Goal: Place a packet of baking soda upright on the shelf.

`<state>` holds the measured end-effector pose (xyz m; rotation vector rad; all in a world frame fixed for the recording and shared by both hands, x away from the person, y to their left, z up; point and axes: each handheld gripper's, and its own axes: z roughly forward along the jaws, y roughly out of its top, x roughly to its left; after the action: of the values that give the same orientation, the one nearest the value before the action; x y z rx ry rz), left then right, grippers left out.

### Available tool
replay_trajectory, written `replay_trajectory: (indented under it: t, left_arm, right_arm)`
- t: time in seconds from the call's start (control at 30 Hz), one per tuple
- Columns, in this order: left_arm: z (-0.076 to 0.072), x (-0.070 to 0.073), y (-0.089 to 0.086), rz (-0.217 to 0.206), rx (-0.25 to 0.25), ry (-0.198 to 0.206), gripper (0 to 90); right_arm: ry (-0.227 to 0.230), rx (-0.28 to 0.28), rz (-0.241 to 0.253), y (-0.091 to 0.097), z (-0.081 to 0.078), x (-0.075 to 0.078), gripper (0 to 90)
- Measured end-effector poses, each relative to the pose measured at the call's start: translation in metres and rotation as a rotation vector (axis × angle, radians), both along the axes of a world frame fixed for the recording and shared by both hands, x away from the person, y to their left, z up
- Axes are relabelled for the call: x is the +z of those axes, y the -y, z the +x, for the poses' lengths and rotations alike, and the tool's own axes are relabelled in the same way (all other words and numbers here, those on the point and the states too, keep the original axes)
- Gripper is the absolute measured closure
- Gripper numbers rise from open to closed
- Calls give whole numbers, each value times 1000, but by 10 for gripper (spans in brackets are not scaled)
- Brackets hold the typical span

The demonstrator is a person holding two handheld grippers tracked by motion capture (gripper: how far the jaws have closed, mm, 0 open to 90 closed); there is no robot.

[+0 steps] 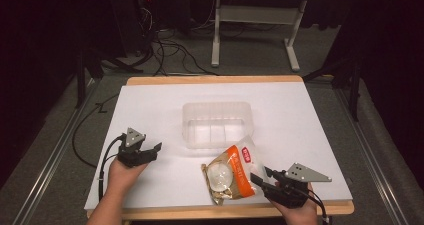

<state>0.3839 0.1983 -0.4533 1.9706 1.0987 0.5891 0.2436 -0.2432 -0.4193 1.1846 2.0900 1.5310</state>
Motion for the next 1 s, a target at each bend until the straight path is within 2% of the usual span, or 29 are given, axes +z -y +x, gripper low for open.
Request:
replay_trajectory:
  t: [0.03, 0.13, 0.17, 0.2, 0.23, 0.27, 0.3, 0.4, 0.43, 0.47, 0.5, 0.53, 0.57, 0.6, 0.63, 0.67, 0.73, 0.77, 0.87, 0.9, 0.97, 1.0]
  left_arm:
    - [0, 0, 0, 0, 0, 0, 317]
    - [0, 0, 0, 3, -4, 1, 317]
    - [0, 0, 0, 6, -5, -1, 317]
    - [0, 0, 0, 6, -5, -1, 317]
    - [0, 0, 0, 7, -5, -1, 317]
    - [0, 0, 0, 7, -5, -1, 317]
    - [0, 0, 0, 6, -4, 1, 317]
    - [0, 0, 0, 11, -7, 2, 317]
    - [0, 0, 0, 11, -5, 0, 317]
    - [0, 0, 0, 11, -5, 0, 317]
    - [0, 0, 0, 12, -3, 2, 317]
    - [0, 0, 0, 12, -3, 2, 317]
    - [0, 0, 0, 10, -2, 2, 317]
    - [0, 0, 0, 10, -2, 2, 317]
    - [0, 0, 0, 11, -3, 3, 317]
    - [0, 0, 0, 11, -3, 3, 317]
    - [0, 0, 0, 9, -3, 4, 317]
    - [0, 0, -1, 12, -3, 3, 317]
    - [1, 0, -1, 11, -1, 2, 317]
    - [1, -1, 0, 11, 0, 2, 318]
    - [1, -1, 0, 13, -4, -1, 318]
    - [1, -1, 0, 13, -4, -1, 318]
  right_arm:
    - [11, 9, -3, -4, -2, 1, 613]
    - [23, 14, -7, -9, -3, 1, 647]
    - [25, 16, -16, -13, -3, 1, 696]
    - [25, 16, -16, -13, -3, 1, 696]
    - [42, -5, -37, -17, -3, 1, 825]
    - [42, -5, -37, -17, -3, 1, 825]
    - [37, -5, -45, -18, 0, 5, 900]
    - [43, -1, -55, -19, 2, 7, 900]
    - [68, 8, -73, -19, 2, 13, 900]
    - [68, 8, -73, -19, 2, 13, 900]
    - [99, 3, -80, -19, 0, 20, 900]
    - [99, 3, -80, -19, 0, 20, 900]
    - [126, -15, -84, -15, -1, 26, 900]
    - [126, -15, -84, -15, -1, 26, 900]
    - [142, -43, -83, -7, -2, 31, 900]
    - [142, -43, -83, -7, -2, 31, 900]
    - [156, -80, -76, 4, -4, 35, 900]
    - [176, -121, -98, 15, -5, 39, 900]
    - [186, -170, -115, 27, -7, 42, 900]
    - [202, -216, -142, 38, -5, 45, 900]
    - [212, -252, -154, 49, 0, 49, 900]
    - [212, -252, -154, 49, 0, 49, 900]
